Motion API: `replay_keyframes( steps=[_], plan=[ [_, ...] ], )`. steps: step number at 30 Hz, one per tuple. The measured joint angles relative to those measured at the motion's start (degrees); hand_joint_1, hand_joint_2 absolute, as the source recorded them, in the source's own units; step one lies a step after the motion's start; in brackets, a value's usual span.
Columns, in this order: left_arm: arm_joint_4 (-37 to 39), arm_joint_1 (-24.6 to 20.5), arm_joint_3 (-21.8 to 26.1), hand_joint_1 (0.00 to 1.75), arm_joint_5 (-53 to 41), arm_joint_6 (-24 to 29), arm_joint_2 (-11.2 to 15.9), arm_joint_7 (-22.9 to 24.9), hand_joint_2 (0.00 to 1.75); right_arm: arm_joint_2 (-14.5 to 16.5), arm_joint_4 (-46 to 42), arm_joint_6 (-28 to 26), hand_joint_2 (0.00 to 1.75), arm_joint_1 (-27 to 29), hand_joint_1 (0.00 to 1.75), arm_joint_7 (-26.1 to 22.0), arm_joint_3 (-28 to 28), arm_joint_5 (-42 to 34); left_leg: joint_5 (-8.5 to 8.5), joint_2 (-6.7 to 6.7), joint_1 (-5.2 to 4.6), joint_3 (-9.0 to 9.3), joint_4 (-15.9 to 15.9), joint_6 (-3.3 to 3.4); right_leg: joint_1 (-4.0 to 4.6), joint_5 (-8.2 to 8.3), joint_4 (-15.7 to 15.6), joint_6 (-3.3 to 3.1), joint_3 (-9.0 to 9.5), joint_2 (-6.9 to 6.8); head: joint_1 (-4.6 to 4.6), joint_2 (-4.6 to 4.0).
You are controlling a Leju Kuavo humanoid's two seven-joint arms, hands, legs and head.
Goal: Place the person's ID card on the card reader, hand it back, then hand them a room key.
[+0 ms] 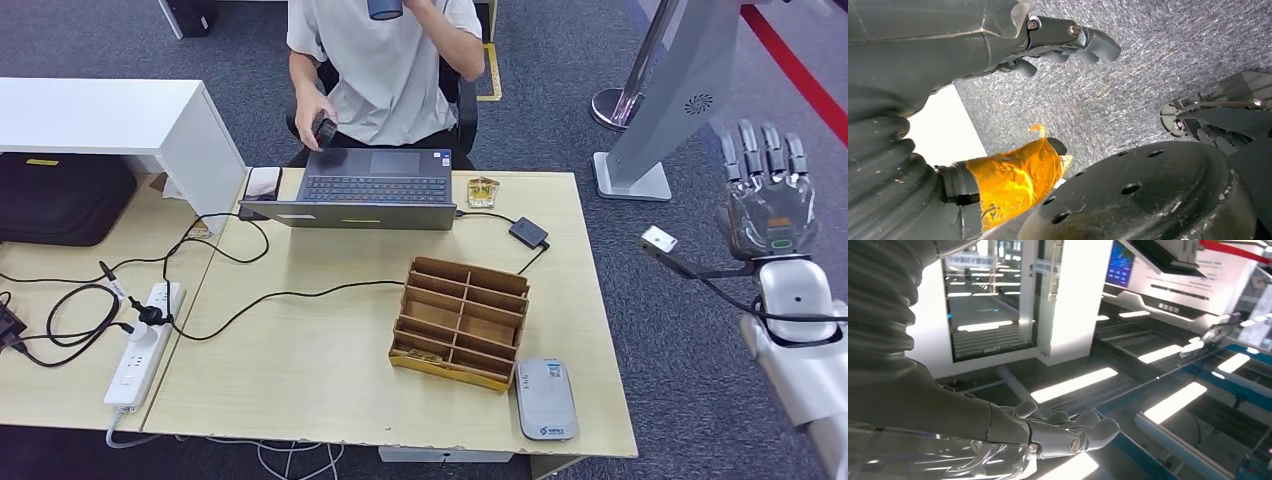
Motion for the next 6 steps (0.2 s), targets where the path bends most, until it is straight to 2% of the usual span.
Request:
replay_keyframes(
  steps=[3,6],
  plan=[
    [0.00,0.07,0.18,0.00,0.24,0.27,-0.04,0.18,1.75,-2.85,0.03,0.97,1.75,2.41,0.00,2.37,-1.86,0.27,0.00,-0.28,0.00,-0.06,0.02,0.01,0.00,-0.03,-0.06,0.04,0.05,-0.27,0.01,0.00],
    [0.00,0.23,0.57,0.00,0.28,0.67,-0.14,0.54,1.75,-6.04,0.07,1.05,1.75,6.78,0.00,4.37,-5.96,0.01,-0.03,-0.48,0.00,-0.13,0.03,0.04,0.00,-0.07,-0.14,0.10,0.11,-0.46,0.02,0.00]
  ],
)
